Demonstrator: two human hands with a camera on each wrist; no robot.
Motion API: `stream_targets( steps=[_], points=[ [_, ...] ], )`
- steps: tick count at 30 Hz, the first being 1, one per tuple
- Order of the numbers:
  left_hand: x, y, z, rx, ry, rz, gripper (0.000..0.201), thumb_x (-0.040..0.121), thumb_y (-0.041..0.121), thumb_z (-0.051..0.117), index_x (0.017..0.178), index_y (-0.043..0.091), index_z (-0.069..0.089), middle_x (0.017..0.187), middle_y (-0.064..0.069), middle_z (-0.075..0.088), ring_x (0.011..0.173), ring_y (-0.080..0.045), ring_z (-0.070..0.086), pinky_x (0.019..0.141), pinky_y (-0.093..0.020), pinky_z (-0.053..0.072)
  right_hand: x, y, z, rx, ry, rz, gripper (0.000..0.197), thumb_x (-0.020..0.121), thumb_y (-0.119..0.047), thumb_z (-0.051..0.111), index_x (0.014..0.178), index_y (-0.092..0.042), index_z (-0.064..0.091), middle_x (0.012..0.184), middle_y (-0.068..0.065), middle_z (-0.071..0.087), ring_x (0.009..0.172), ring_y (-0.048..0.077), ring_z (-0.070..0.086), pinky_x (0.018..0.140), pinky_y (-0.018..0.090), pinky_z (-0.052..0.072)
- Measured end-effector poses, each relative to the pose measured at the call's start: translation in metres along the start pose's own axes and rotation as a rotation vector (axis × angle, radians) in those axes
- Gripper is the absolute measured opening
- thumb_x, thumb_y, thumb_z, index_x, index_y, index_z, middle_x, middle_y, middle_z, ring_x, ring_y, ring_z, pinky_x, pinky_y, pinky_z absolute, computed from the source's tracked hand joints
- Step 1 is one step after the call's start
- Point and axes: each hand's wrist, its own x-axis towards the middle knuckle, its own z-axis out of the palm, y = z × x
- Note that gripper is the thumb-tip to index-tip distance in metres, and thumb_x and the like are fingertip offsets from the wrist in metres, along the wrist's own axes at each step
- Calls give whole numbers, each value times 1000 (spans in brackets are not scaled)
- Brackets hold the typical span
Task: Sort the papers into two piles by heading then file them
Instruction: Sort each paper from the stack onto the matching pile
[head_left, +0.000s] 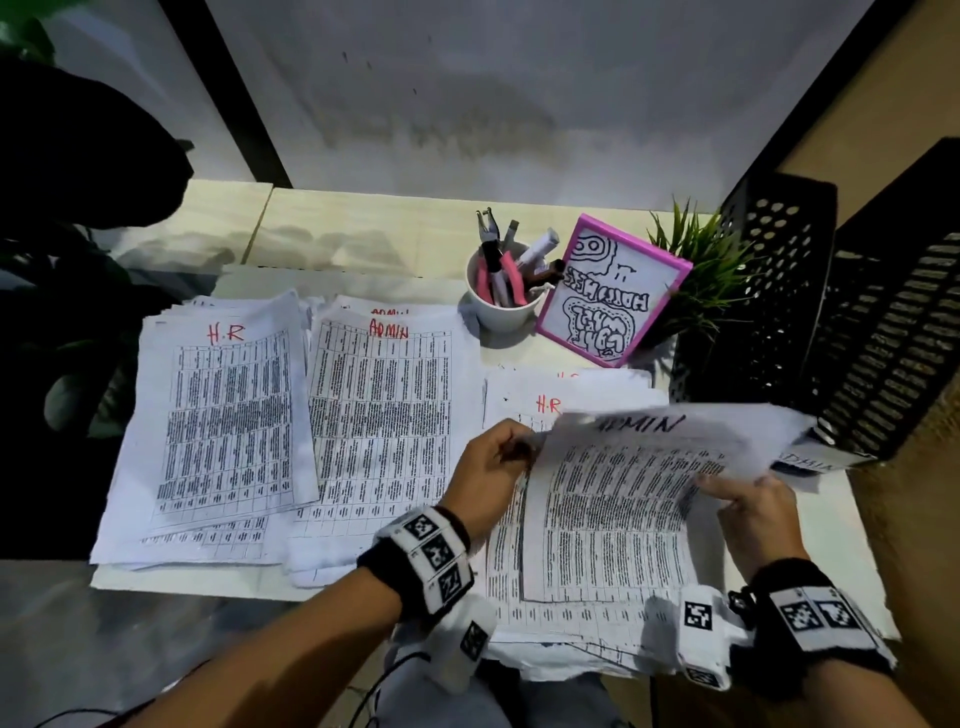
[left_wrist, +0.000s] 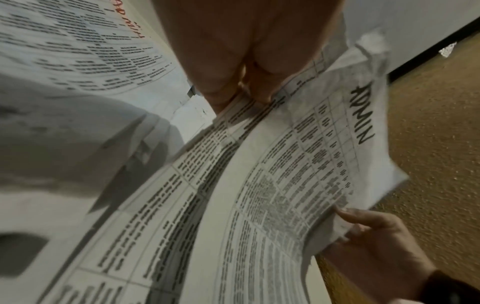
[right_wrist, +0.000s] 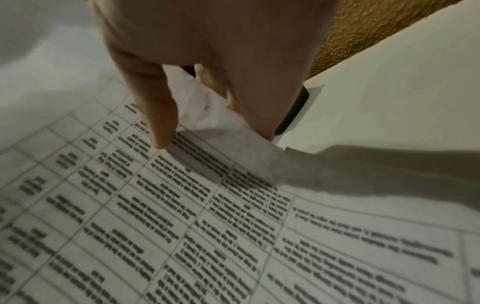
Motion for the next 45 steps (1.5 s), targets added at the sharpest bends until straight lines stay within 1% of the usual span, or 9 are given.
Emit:
stream_targets(
  steps=[4,7,12,19,25,31,35,38,45],
  points=[
    [-15,1,-5,-69,-60,-24,46,83,-17,45,69,22,65,82,-9,61,78,-18,53,66,-27,42,-2,2,8,31,44,36,35,77,20,50,85,-14,57,62,-9,67,61,9,64,53,13,50],
    [-14,0,-6,-120,-28,-47,22,76,3,50,96,-2,58,96,-17,59,89,-24,54,74,-33,43,0,1,11,-18,54,71,31,81,14,54,86,-16,60,64,-11,69,68,12,67,55,14,53],
    [-18,-9,-3,98,6,-18,56,71,42,72,118,32,44,118,-1,59,106,-20,60,90,-40,53,-4,-16,25,73,-24,0,17,79,2,64,86,-12,57,65,-9,70,65,0,66,62,11,52],
    [-11,30,-30,109,326,164,36,87,10,64,106,28,39,102,5,62,90,-16,64,80,-39,55,5,-43,54,164,-99,-3,7,82,-15,63,83,-19,69,70,-3,67,59,6,61,53,15,49],
    [5,40,-134,235,606,179,44,81,11,69,103,22,32,97,-1,47,77,-18,47,71,-35,43,36,-9,52,-708,38,49,59,59,-47,84,91,-1,65,82,17,66,72,25,62,65,33,49],
    [18,16,-191,478,629,78,26,82,8,67,97,19,49,100,-5,55,82,-27,55,71,-36,46,30,6,64,-1183,90,205,50,66,-35,85,55,-5,47,48,11,50,47,21,48,46,24,31],
    [26,8,-194,598,565,2,29,84,-3,62,109,11,56,107,-5,53,72,-10,51,59,-20,42,32,16,66,-1150,126,194,45,66,-27,86,57,-6,48,59,14,52,54,26,49,53,28,34],
    [26,6,-192,645,564,-15,35,82,-9,57,111,12,54,108,-5,55,64,-7,47,50,-16,38,30,22,68,-1110,208,244,53,61,-29,88,92,0,56,102,23,60,91,36,59,74,38,47],
    [22,3,-161,801,642,284,37,78,-7,55,112,9,58,139,-11,41,123,-27,44,98,-37,42,23,19,71,-952,269,283,61,70,-15,84,117,4,51,121,26,56,113,39,55,86,39,46]
  ],
)
